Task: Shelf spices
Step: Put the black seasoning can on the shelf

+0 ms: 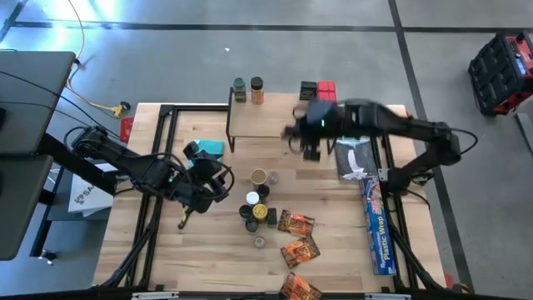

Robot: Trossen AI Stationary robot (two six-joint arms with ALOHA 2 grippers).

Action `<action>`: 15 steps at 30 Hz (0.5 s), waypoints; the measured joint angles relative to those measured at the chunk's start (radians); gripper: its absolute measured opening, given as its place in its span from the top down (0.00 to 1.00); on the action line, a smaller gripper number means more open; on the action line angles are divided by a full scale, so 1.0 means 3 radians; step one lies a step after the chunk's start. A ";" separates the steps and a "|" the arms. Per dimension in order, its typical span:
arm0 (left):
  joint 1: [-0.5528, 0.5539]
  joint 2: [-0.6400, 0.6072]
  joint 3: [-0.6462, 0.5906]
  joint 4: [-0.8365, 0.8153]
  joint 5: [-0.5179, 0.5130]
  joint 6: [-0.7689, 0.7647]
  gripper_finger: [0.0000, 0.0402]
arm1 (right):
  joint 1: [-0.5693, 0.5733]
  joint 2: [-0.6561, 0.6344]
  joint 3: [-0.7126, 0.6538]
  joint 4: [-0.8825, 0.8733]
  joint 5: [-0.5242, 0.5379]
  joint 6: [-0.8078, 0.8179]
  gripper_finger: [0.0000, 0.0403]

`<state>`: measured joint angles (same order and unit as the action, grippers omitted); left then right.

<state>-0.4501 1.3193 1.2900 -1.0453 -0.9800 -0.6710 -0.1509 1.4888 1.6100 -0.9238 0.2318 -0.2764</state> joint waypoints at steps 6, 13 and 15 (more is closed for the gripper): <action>0.0044 0.0000 0.0000 -0.0001 0.0009 0.0004 0.48 | -0.0662 0.0296 0.0493 -0.0377 -0.0441 -0.0472 0.71; 0.0043 0.0000 0.0000 -0.0001 0.0012 0.0001 0.48 | -0.1231 0.0543 0.0532 -0.0478 -0.0766 -0.0945 0.71; 0.0043 0.0000 0.0000 -0.0001 0.0013 -0.0014 0.48 | -0.1324 0.0590 0.0532 -0.0472 -0.0806 -0.1023 0.71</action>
<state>-0.4374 1.3193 1.2900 -1.0454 -0.9760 -0.6751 -0.5480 1.6657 1.7695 -1.0652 -0.0100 -0.5833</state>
